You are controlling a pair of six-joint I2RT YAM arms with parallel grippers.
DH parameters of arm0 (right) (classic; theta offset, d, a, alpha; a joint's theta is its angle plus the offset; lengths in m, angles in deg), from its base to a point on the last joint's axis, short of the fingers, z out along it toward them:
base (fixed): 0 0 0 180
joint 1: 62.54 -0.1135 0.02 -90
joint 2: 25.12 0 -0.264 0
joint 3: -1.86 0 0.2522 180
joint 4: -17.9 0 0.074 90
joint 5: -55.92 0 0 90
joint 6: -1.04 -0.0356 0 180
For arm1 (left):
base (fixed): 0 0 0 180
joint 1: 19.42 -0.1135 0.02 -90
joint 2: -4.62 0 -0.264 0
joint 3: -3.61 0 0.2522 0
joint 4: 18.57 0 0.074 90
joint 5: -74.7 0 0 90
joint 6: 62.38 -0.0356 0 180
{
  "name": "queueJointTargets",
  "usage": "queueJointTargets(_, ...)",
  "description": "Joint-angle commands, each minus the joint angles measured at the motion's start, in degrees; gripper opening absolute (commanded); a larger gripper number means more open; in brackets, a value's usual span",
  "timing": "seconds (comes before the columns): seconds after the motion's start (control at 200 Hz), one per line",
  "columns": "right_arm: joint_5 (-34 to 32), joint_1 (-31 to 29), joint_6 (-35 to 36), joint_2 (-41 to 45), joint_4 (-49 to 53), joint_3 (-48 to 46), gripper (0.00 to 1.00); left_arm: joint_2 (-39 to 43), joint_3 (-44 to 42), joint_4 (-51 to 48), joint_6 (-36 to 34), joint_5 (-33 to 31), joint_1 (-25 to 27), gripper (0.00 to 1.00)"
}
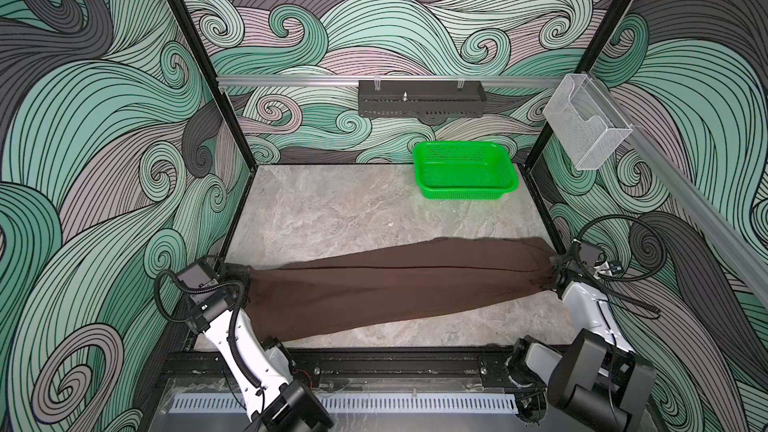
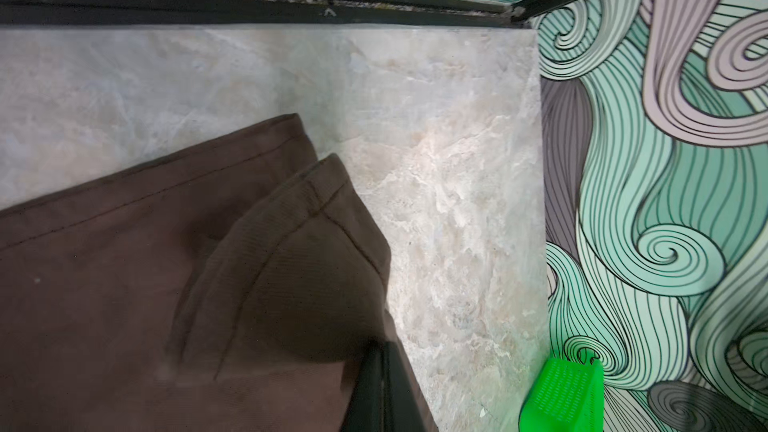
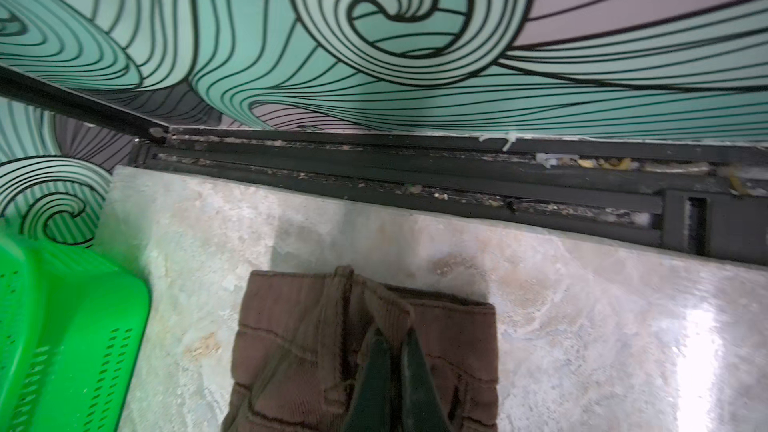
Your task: Fold and stack the trousers
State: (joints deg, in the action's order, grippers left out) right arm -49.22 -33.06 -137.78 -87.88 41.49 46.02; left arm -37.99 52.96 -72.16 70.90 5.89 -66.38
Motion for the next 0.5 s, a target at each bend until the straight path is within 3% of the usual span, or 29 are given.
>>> queueJointTargets(0.0,-6.3,0.1,-1.5,-0.5,3.2,0.2,0.01,-1.6,0.4,-2.1,-1.1,-1.5,-1.7,0.0)
queueJointTargets(0.26,-9.9,0.0,-1.5,-4.1,6.9,2.5,0.04,-7.1,1.1,-2.9,-1.6,-1.9,-2.7,0.0)
queueJointTargets(0.355,-10.6,0.0,-1.3,-5.5,8.2,3.4,0.11,-8.1,1.5,-3.1,-1.8,-1.7,-3.1,0.12)
queueJointTargets(0.495,-11.6,0.0,-1.1,-6.4,10.5,5.4,0.52,-8.9,3.6,-4.1,-2.5,-1.7,-4.2,0.34)
